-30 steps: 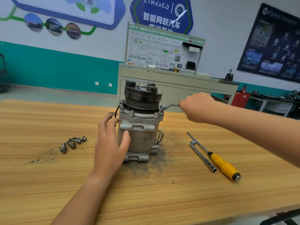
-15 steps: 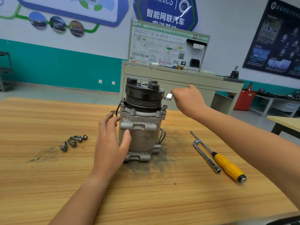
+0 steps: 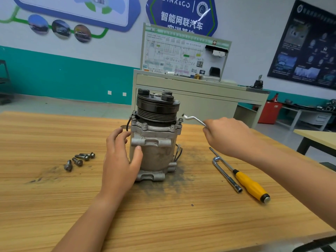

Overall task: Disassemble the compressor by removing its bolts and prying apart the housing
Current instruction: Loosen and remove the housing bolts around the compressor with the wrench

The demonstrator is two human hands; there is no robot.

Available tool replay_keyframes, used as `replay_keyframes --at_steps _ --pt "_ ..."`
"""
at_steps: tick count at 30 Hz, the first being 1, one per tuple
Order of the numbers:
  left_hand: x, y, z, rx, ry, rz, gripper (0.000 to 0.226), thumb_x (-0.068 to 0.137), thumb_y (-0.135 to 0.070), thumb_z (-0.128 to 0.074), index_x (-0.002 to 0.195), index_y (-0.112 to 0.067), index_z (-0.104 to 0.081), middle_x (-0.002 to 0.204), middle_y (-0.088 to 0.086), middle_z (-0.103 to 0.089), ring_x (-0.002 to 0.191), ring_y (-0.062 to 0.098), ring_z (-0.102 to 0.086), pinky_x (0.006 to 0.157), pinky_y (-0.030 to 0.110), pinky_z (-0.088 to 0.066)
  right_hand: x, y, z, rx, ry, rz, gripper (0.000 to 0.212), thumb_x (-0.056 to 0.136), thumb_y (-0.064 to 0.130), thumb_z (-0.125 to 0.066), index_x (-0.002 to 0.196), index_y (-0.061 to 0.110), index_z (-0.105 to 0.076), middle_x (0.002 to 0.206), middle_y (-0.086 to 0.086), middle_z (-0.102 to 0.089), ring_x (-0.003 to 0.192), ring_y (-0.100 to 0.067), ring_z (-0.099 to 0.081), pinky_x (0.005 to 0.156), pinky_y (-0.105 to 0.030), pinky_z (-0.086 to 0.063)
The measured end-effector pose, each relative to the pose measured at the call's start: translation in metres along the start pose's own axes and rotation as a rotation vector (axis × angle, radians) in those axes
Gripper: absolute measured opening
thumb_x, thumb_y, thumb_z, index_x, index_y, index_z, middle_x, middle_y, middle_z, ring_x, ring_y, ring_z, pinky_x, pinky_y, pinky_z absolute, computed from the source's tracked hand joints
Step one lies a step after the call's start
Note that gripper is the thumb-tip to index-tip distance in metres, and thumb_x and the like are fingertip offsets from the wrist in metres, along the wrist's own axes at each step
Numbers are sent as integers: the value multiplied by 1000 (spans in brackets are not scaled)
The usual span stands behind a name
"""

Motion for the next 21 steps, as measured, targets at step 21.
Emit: replay_keyframes --at_steps 21 --pt "2 0 -1 -30 -14 -6 39 91 -19 -51 129 -10 -46 140 0 -32 110 10 -46 89 27 -36 14 44 22 -472 219 219 32 87 -2 -42 62 13 -30 60 0 -36 47 -14 -34 39 -24 -27"
Point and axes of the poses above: each hand's wrist, its own x-axis towards the middle knuckle, its own z-axis out of the back of the hand, y = z × x, the point moved 9 cm from there along x, towards the middle knuckle
